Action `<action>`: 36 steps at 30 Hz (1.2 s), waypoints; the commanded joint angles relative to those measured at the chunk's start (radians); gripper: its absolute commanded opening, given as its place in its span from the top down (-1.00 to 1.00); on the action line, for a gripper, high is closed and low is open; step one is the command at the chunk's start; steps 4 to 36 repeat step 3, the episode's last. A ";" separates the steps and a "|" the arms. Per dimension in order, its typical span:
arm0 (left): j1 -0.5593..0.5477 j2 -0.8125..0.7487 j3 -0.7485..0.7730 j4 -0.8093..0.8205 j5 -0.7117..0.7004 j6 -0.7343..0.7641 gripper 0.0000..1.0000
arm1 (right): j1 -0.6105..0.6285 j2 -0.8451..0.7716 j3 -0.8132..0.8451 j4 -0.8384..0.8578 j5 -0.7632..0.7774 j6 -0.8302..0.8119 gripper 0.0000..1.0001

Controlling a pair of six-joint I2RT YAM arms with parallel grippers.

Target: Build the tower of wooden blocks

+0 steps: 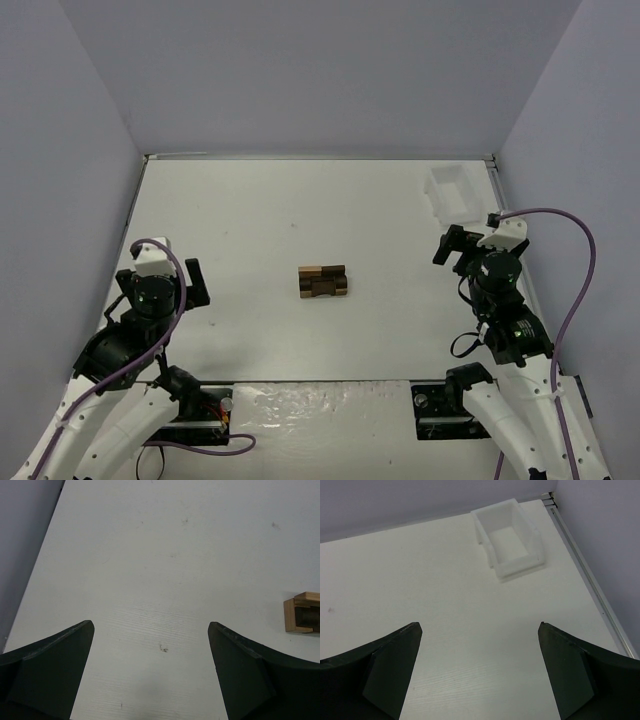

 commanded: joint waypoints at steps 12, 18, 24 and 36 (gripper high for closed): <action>0.007 0.033 0.005 0.060 0.009 0.018 -0.94 | 0.003 0.001 0.006 0.067 0.007 -0.002 -1.00; 0.007 0.033 0.005 0.060 0.009 0.018 -0.94 | 0.003 0.001 0.006 0.067 0.007 -0.002 -1.00; 0.007 0.033 0.005 0.060 0.009 0.018 -0.94 | 0.003 0.001 0.006 0.067 0.007 -0.002 -1.00; 0.007 0.033 0.005 0.060 0.009 0.018 -0.94 | 0.003 0.001 0.006 0.067 0.007 -0.002 -1.00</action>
